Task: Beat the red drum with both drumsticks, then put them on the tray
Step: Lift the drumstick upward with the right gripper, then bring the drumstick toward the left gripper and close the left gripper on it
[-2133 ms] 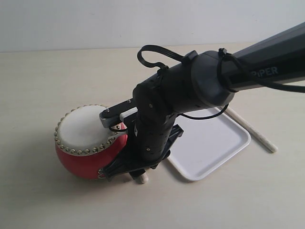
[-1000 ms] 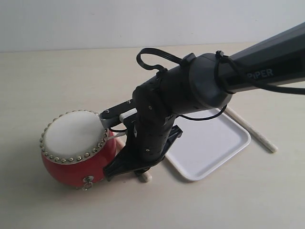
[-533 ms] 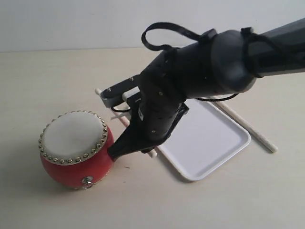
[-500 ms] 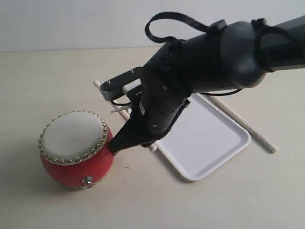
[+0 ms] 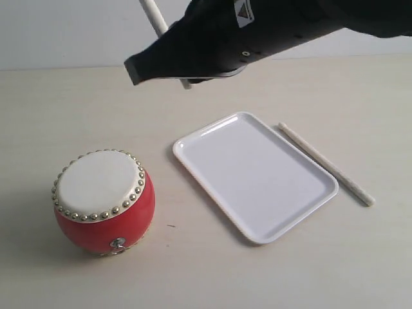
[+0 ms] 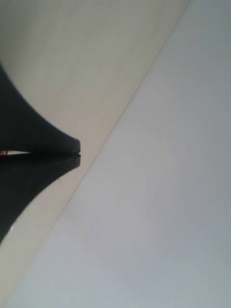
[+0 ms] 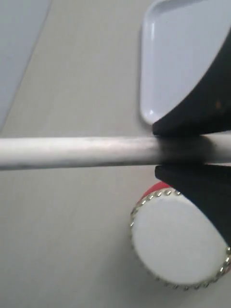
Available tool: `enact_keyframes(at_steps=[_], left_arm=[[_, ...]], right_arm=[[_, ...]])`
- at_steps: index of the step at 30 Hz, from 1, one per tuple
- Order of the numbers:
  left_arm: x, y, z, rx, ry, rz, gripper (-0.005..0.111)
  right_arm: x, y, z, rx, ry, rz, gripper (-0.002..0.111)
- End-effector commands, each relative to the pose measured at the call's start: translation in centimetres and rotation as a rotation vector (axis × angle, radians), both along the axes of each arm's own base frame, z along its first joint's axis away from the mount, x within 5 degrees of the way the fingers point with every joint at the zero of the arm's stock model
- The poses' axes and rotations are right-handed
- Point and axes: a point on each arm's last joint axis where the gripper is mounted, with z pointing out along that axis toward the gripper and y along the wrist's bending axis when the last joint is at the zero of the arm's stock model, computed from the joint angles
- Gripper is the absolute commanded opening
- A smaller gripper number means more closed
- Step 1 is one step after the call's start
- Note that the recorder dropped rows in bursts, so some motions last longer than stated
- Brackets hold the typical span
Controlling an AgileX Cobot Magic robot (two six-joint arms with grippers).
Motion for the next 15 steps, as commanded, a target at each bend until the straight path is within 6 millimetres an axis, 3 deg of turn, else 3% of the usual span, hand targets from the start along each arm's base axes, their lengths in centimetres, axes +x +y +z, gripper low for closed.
enact_keyframes(at_steps=[1,6,15], left_arm=[[-0.3,-0.4,0.7,-0.03,0.012,-0.056,0.0],[-0.7,-1.3,1.5,-0.04,0.044,-0.201,0.0],[-1.6,-2.7,2.7,-0.034,-0.015,-0.453,0.0]], right_arm=[[-0.9,0.3,-1.0,0.13,0.008,0.051,0.0],[-1.8,0.1,-4.2,0.115,0.038,0.114,0.0],[-3.0,0.9,-3.8,0.094,0.092,0.299,0.0]])
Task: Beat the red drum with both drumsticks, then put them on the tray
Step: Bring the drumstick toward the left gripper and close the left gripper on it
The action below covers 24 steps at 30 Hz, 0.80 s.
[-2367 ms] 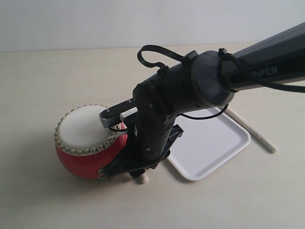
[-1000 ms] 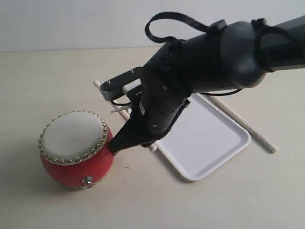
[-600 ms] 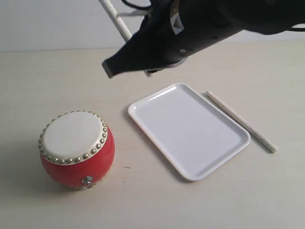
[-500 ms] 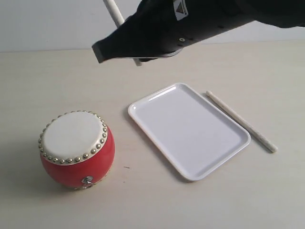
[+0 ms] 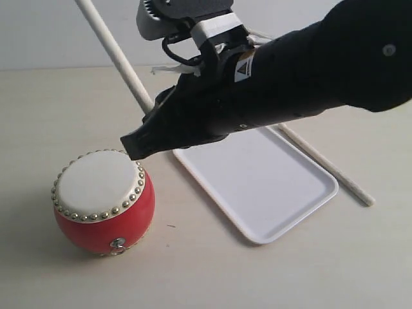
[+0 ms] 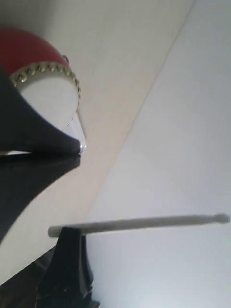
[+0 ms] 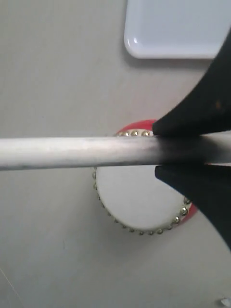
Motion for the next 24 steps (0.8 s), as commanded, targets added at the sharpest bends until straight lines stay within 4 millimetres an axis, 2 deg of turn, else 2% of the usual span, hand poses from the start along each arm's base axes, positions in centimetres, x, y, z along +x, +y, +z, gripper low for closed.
enact_keyframes(at_steps=[1,4,7,10,14,16,21,24], left_arm=[[-0.5,-0.3,1.2,0.003,-0.073,-0.09,0.0],[-0.1,-0.3,1.9,-0.006,-0.087,-0.08,0.0],[1.0,-0.7,2.7,0.019,-0.03,-0.074,0.0],[2.6,-1.5,3.8,0.096,0.052,-0.099,0.0],[5.8,-3.1,5.4,0.152,0.19,-0.133,0.001],[7.3,-3.8,5.8,0.175,0.232,-0.142,0.009],[10.2,-5.1,4.8,0.187,0.37,-0.148,0.045],[11.1,-5.6,3.8,0.176,0.433,-0.154,0.05]], right_arm=[[-0.7,0.7,1.1,0.022,0.009,0.122,0.0],[-0.4,1.3,1.9,0.087,0.008,0.108,0.0],[0.2,2.1,2.2,0.11,0.022,0.101,0.0],[0.3,2.9,1.7,0.081,0.072,0.143,0.0],[0.6,3.5,0.9,0.082,0.121,0.131,0.0],[0.7,3.6,0.6,0.09,0.134,0.119,0.0],[1.2,3.8,0.2,0.114,0.151,0.059,0.0],[1.6,4.0,-0.2,0.142,0.191,-0.006,0.0]])
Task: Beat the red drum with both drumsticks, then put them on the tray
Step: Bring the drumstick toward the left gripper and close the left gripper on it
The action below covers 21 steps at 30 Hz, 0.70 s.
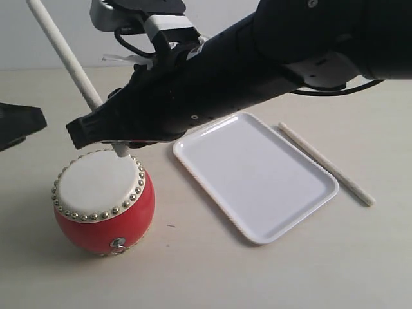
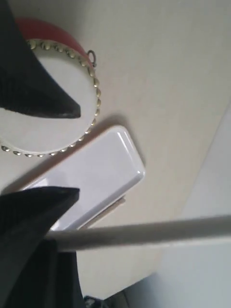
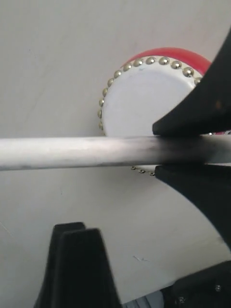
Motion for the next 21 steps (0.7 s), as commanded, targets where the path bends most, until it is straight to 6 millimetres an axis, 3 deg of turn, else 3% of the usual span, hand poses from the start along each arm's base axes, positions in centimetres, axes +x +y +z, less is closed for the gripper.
enact_keyframes(at_steps=[1,7,21], left_arm=[[1.4,-0.9,-1.2,-0.008,0.083,-0.013,0.05],[2.5,-1.5,-1.4,-0.016,0.074,-0.02,0.05],[3.8,-2.1,2.1,0.031,-0.072,-0.084,0.053]], right_arm=[[0.7,0.4,-0.5,0.032,0.041,-0.084,0.0],[1.0,1.1,-2.8,-0.023,0.096,-0.076,0.0],[1.1,0.9,-2.4,-0.015,0.077,-0.082,0.0]])
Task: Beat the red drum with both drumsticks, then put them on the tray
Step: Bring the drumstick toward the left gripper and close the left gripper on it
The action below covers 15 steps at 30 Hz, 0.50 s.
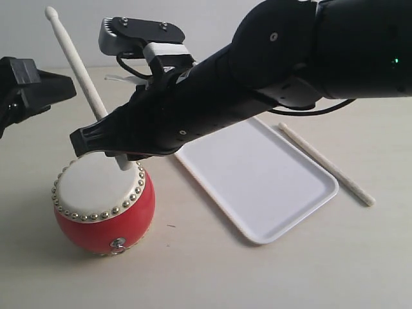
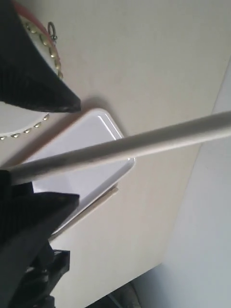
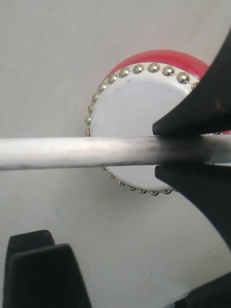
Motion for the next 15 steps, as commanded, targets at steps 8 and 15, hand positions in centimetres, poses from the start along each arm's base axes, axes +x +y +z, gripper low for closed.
enact_keyframes(at_steps=[8,15], left_arm=[[0.4,-0.6,2.3,0.006,-0.071,-0.057,0.06],[0.8,-0.9,2.7,-0.003,-0.065,-0.063,0.06]], right_arm=[[0.1,0.0,0.6,0.013,-0.023,-0.006,0.0],[0.6,-0.5,0.4,0.004,-0.008,-0.016,0.0]])
